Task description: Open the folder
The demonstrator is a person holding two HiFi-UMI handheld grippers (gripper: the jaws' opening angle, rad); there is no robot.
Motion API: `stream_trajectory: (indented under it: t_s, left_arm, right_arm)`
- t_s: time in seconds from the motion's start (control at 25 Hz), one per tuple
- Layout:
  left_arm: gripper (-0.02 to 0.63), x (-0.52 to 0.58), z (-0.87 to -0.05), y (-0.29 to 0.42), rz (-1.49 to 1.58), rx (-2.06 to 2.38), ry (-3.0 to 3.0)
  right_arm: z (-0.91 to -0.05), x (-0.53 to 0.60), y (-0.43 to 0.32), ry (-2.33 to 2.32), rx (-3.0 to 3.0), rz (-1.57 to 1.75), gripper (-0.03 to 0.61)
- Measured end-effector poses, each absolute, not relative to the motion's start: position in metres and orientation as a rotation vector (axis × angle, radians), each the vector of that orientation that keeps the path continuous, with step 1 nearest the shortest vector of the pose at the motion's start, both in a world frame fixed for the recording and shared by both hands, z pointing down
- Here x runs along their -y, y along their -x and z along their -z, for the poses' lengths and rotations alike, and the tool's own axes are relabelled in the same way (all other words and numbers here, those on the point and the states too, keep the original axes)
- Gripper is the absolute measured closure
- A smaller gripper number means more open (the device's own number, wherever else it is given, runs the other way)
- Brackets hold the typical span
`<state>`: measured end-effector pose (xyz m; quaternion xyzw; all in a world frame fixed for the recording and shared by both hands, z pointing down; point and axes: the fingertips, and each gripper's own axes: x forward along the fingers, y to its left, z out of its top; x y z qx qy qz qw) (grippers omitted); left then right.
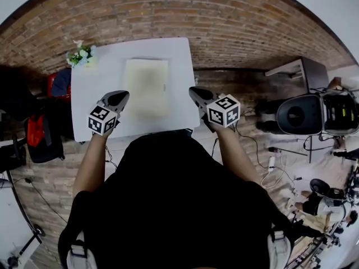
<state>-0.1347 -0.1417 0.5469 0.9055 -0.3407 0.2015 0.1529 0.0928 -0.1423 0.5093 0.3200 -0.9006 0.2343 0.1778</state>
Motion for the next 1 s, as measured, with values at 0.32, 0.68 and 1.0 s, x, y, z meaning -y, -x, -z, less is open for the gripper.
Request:
stream_trajectory:
  t_s: [0.32,0.68,1.0]
  left_arm:
    - [0.598,0.16,-0.548,0.117,-0.563,1.125,-2.534]
    - [0.597,0.17,-0.55,0.093,-0.549,1.225,-2.492]
    - [0.597,0.164,-0.563,0.087,-0.589,1.264,-2.466]
  right_arm:
    - [-0.522,0.165,-0.125,-0.795,2.561,-0.674,0.555]
    - [-0.536,0.179,-0.143,-0.68,2.559,-0.67,0.555]
    - [-0.545,0.184,-0.147,-0.614,2.556,-0.665,0.555]
